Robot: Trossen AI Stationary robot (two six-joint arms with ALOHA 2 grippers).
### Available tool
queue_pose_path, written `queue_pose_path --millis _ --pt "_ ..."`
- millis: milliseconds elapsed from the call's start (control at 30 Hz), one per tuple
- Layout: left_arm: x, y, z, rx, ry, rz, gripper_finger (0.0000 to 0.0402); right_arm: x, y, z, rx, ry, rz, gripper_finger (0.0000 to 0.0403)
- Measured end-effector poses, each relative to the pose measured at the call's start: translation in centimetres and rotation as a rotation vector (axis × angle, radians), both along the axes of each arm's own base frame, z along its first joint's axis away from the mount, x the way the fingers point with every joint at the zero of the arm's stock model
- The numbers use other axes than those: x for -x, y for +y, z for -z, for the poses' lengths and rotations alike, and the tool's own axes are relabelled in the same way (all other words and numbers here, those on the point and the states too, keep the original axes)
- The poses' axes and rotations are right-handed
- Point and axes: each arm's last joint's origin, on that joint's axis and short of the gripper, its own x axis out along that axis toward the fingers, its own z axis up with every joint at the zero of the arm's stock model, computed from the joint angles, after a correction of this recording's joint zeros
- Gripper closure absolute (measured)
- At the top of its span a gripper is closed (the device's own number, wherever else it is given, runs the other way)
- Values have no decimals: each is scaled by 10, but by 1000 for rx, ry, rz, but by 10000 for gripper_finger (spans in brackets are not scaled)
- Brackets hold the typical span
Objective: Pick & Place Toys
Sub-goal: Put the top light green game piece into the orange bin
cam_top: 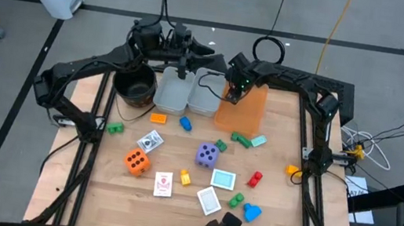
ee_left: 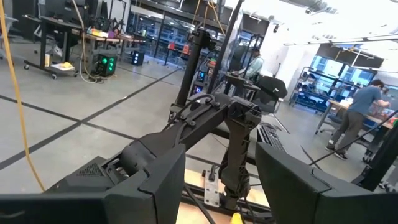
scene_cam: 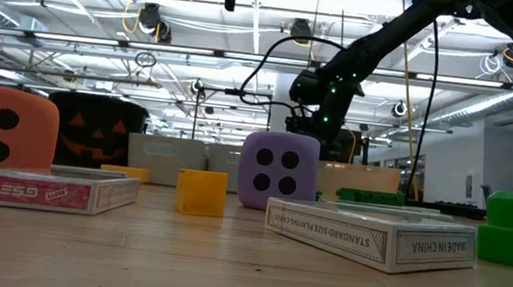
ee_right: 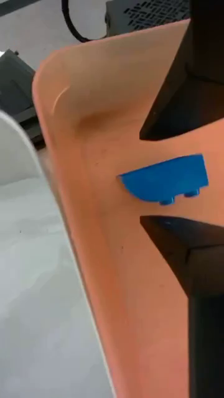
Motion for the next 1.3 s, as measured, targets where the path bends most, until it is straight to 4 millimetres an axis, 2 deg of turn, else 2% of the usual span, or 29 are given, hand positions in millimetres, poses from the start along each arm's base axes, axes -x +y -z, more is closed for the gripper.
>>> queue_pose_path --millis 133,300,433,567,667,800,900,1067,1300 --pt "0 0 0 0 0 0 197 -4 3 -1 9 -11 -14 177" --pt "0 0 2 10 16 0 197 -7 8 -5 16 -28 -3 185" --pt "0 0 3 17 28 0 197 -5 10 -21 26 -74 33 193" --pt "0 1 3 17 28 -1 197 1 15 -53 67 -167 69 200" --pt "3 4 4 50 39 -12 197 7 23 -86 95 -305 88 210" --pt "10 13 12 119 119 -28 197 20 45 -132 161 -544 123 227" --pt "14 17 18 161 174 2 197 36 65 -149 200 -710 139 239" --pt "16 18 26 173 242 -15 197 65 106 -149 217 -902 123 251" --pt "11 10 35 141 294 -65 197 98 152 -123 150 -1063 112 257"
